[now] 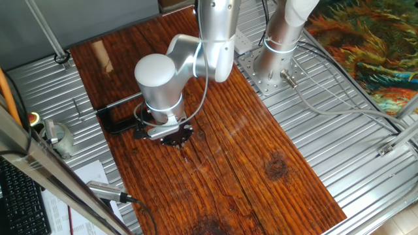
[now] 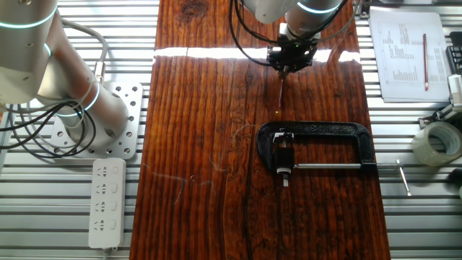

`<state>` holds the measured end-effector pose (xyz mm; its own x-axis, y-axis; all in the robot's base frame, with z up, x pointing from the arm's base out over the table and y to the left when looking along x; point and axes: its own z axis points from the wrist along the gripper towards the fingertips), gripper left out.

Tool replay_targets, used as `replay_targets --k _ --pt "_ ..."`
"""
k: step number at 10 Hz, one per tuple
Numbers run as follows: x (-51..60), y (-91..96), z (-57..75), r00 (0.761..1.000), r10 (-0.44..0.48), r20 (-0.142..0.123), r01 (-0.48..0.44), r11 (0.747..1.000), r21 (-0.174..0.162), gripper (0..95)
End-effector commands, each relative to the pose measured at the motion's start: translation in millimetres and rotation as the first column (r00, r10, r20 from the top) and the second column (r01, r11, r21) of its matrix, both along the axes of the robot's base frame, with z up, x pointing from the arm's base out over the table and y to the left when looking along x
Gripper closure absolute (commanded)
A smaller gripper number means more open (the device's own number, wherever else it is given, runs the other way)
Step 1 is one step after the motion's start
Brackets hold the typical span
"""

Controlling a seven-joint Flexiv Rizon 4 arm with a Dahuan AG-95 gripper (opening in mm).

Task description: Insert the pencil into the pencil sharpener

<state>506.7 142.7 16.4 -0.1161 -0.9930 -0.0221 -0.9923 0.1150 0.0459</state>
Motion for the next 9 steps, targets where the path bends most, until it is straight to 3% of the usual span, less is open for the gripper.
replay_targets --k 1,3,5,9 --pt "0.6 0.8 13.5 0.999 0.036 -0.006 -0.036 0.999 -0.005 95.0" --pt "0.3 1.1 27.1 0.998 0.061 -0.007 -0.061 0.998 -0.023 95.0" --pt "-4.6 -2.2 30.2 0.997 0.079 -0.008 -0.080 0.996 -0.026 95.0" --pt "-30.2 -24.2 36.7 0.991 0.130 -0.011 -0.130 0.991 -0.023 95.0"
